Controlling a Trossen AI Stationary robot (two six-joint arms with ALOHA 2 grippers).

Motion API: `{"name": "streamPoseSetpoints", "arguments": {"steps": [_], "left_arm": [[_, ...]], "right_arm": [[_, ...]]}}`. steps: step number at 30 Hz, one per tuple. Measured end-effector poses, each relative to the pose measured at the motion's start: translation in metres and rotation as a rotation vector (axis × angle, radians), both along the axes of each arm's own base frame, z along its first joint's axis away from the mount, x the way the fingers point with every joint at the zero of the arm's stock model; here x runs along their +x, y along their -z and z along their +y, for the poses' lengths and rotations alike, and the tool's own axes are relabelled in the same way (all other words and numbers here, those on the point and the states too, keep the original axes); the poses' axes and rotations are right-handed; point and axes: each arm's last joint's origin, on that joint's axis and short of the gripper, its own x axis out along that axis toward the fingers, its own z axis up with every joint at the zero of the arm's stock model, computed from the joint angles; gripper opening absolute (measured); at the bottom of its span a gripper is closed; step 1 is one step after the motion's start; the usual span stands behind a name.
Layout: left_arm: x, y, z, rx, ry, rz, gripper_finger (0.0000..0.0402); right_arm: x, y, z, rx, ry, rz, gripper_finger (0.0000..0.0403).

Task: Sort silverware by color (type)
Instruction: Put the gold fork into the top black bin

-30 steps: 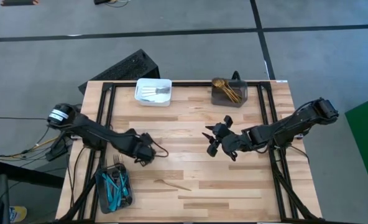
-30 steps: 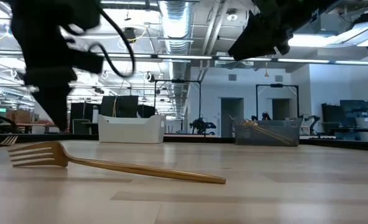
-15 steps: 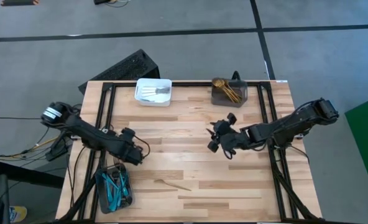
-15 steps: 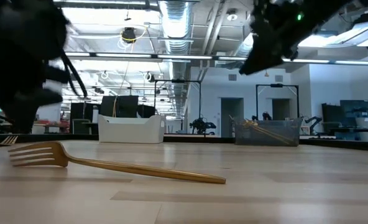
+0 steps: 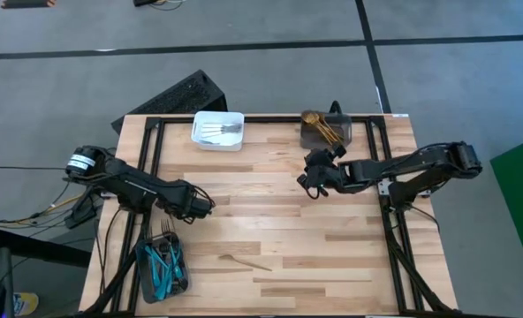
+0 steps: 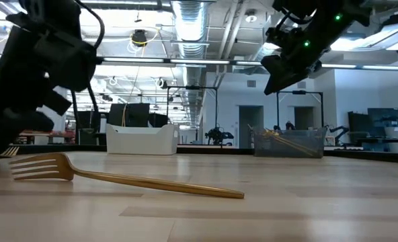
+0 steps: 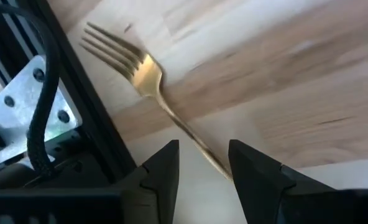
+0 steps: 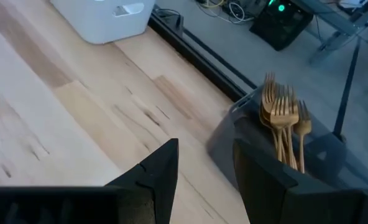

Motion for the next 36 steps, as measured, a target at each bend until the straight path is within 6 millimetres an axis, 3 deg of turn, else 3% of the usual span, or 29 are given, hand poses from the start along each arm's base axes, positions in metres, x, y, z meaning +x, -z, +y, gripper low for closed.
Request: {"name": "streamPoseSetpoints", "arguments": {"steps": [12,24,27,36], "left_arm": [[0.006,0.029,-0.003,-0.078,0.088,0.2,0.0128],[0.012,0.03,-0.004,-0.139,0.185,0.184,0.0117],[0.02,0.026,-0.005,-0.131,0.226,0.162,0.0093],[0.073,0.005,-0.009,-0.02,0.392,-0.15,0.001]], "right_arm": [[-0.003,0.003,0.006,-0.002,-0.029,0.052,0.0175],[-0.006,0.005,0.005,0.013,-0.006,0.073,0.0175],[-0.008,0.006,0.005,0.015,-0.002,0.088,0.0175],[-0.009,0.007,0.011,0.02,-0.011,0.089,0.0175]]}}
